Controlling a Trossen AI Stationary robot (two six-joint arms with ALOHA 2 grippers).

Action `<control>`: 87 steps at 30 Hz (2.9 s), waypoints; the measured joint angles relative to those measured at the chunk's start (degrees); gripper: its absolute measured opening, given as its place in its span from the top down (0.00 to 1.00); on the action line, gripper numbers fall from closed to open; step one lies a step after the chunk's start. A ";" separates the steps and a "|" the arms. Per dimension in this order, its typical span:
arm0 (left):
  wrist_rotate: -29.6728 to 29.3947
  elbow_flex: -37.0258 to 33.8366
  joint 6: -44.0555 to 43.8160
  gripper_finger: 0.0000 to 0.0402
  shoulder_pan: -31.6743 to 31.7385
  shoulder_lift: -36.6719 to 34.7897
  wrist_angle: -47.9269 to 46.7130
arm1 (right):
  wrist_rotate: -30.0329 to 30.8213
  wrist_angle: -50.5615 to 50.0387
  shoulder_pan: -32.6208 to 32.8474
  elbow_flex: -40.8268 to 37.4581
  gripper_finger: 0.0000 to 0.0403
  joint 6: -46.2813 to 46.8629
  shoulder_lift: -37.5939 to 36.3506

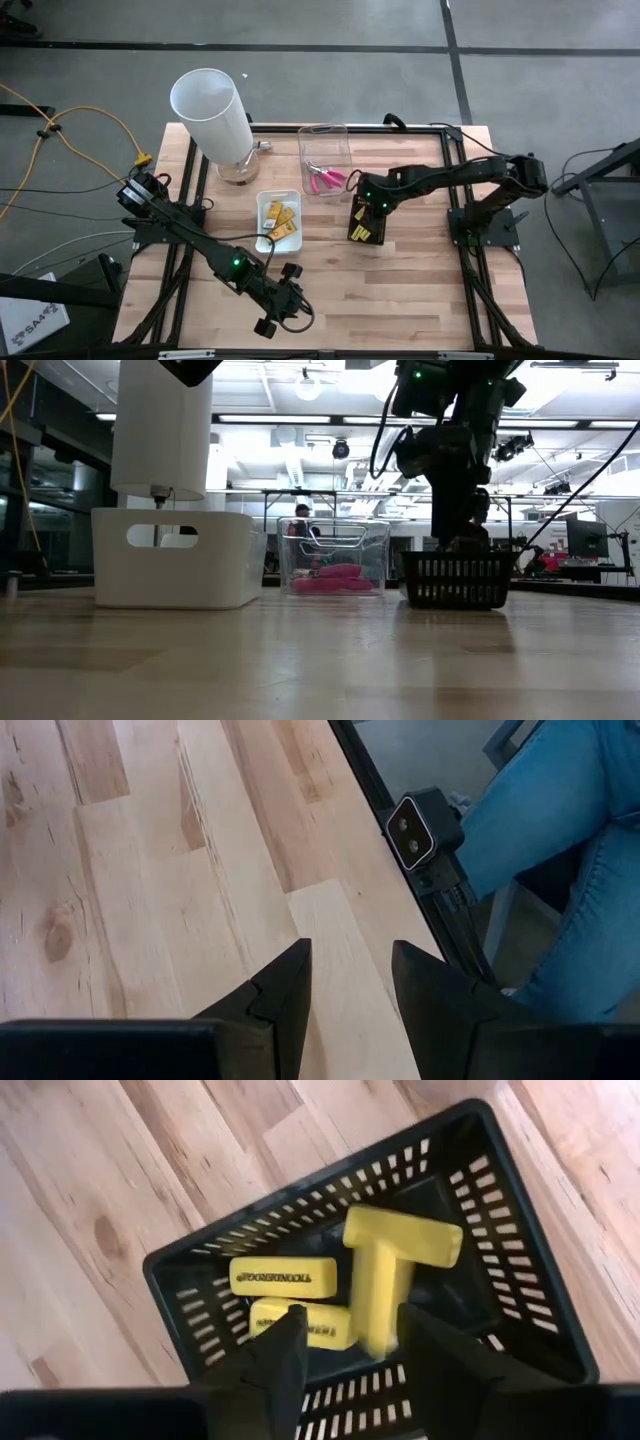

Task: Pick & Place School Supplies
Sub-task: Put the yellow eraser into the black bin, then return to Home Position

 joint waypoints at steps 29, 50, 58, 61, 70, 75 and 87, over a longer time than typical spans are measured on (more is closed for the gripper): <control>2.34 0.00 -2.26 0.66 6.50 -1.47 -2.47 | -12.57 2.52 -3.08 0.00 0.67 -4.76 -11.64; -20.02 -14.20 -5.93 0.66 2.05 -27.08 -5.20 | -4.76 4.49 -3.15 -2.93 0.67 -7.43 -33.29; -20.80 -19.68 -7.69 0.66 -0.15 -30.57 -1.88 | -5.37 15.51 -3.16 -16.49 0.67 -7.14 -38.86; -22.50 -20.49 -8.46 0.66 -0.66 -30.69 -1.73 | -5.16 18.08 -3.69 -20.35 0.67 -7.15 -42.01; -27.80 -24.66 -9.55 0.66 -2.25 -30.69 2.93 | -6.03 34.75 -5.06 -36.06 0.67 -5.97 -55.54; -27.85 -24.90 -9.55 0.66 -2.25 -30.69 3.78 | -5.86 40.02 -4.87 -42.23 0.67 -5.86 -60.42; -27.87 -24.90 -9.53 0.66 -2.25 -30.69 4.76 | 1.95 47.61 -4.87 -50.33 0.67 -8.85 -68.25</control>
